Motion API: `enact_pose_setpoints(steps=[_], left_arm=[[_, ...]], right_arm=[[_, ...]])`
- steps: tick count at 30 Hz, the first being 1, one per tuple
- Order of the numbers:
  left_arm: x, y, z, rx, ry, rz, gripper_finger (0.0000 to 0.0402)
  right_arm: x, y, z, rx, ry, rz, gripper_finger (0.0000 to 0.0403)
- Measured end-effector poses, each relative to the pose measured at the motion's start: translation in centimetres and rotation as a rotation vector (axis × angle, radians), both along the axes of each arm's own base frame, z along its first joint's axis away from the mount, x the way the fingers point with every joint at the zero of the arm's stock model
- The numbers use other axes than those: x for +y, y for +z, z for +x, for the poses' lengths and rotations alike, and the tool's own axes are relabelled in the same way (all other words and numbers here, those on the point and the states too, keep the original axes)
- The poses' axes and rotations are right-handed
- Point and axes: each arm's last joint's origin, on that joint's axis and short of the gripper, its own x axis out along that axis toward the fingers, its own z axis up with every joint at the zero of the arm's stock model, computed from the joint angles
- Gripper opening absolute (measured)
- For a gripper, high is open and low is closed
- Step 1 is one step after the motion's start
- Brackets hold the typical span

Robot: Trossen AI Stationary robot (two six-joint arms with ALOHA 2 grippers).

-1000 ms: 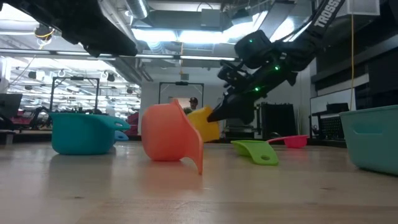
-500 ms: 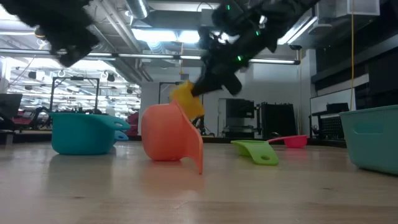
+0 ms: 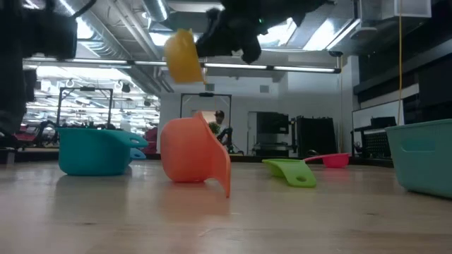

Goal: Nest measuring cups in basket
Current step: Stack the yellow measuring nest cup into the light blue measuring nest cup

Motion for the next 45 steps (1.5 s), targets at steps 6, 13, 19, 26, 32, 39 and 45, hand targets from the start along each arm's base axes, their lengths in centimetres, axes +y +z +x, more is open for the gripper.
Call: enact_pose_setpoints(steps=[6, 13, 19, 26, 32, 39, 45], left_arm=[[0.9, -0.7, -0.7, 0.071, 0.062, 0.115, 0.0111], [1.7, -0.9, -0.7, 0.112, 0.103, 0.158, 0.0111], [1.9, -1.0, -0.7, 0.120, 0.113, 0.163, 0.0111], [2.0, -1.0, -0.7, 0.127, 0.109, 0.171, 0.0111], [2.0, -1.0, -0.7, 0.126, 0.109, 0.170, 0.0111], [2.0, -1.0, -0.7, 0.125, 0.108, 0.169, 0.0111], [2.0, -1.0, -0.7, 0.127, 0.106, 0.165, 0.0111]], right_arm=[[1.2, 0.1, 1.0, -0.030, 0.096, -0.030, 0.0011], [2.5, -1.7, 4.3, -0.002, 0.169, -0.068, 0.0010], [3.6, -2.7, 7.5, 0.068, 0.200, -0.079, 0.0010], [3.9, -4.5, 10.0, 0.201, 0.236, -0.112, 0.0010], [4.0, -4.5, 10.9, 0.205, 0.237, -0.113, 0.0013], [3.9, -4.9, 10.9, 0.225, 0.237, -0.112, 0.0014], [3.9, -4.9, 10.9, 0.223, 0.237, -0.112, 0.0020]])
